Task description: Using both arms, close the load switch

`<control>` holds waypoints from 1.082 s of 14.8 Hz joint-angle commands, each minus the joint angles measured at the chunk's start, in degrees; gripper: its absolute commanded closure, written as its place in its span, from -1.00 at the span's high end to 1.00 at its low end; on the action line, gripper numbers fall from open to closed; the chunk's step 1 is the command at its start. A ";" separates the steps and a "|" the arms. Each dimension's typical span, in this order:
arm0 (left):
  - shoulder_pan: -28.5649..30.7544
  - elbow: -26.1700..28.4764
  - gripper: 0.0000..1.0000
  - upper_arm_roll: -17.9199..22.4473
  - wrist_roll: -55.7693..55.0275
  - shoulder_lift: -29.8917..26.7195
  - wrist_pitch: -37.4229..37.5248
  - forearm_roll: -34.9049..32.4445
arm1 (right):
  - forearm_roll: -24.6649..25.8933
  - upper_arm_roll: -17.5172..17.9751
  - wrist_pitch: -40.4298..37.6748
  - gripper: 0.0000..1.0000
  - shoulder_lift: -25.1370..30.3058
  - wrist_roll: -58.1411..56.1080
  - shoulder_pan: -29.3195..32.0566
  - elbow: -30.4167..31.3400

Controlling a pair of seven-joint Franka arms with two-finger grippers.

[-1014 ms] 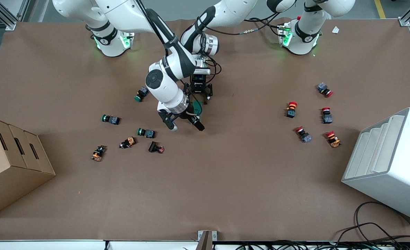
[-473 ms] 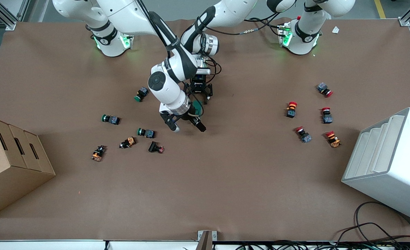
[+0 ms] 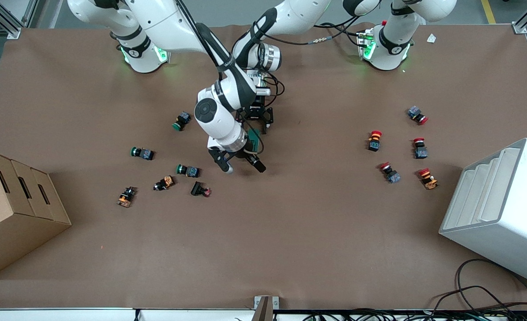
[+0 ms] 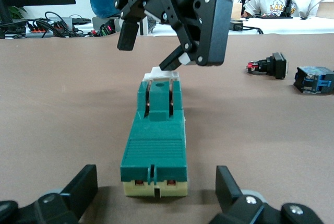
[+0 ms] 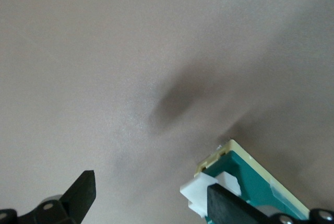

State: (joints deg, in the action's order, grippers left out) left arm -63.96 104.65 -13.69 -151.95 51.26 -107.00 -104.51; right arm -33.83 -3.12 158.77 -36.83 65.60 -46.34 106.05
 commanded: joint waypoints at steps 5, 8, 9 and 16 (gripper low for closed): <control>0.15 0.03 0.99 0.33 -1.68 2.44 -0.66 0.36 | 1.92 0.31 -2.13 1.00 -3.16 -1.44 2.48 -4.44; 0.06 0.21 0.99 0.33 -1.86 2.44 -0.58 0.54 | 5.07 0.31 -12.05 1.00 -2.19 -1.53 5.81 -8.13; 0.06 0.21 0.99 0.33 -1.77 2.36 -0.58 0.63 | 7.09 0.31 -15.22 1.00 -1.06 -1.62 7.22 -8.83; 0.06 0.12 0.99 0.33 -1.51 2.27 -0.58 0.89 | 12.01 -0.91 -34.46 1.00 10.45 -17.67 17.68 -7.88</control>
State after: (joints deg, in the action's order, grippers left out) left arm -63.97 104.64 -13.69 -151.95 51.27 -106.98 -104.51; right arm -24.69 -4.14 129.47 -31.16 53.19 -32.17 95.41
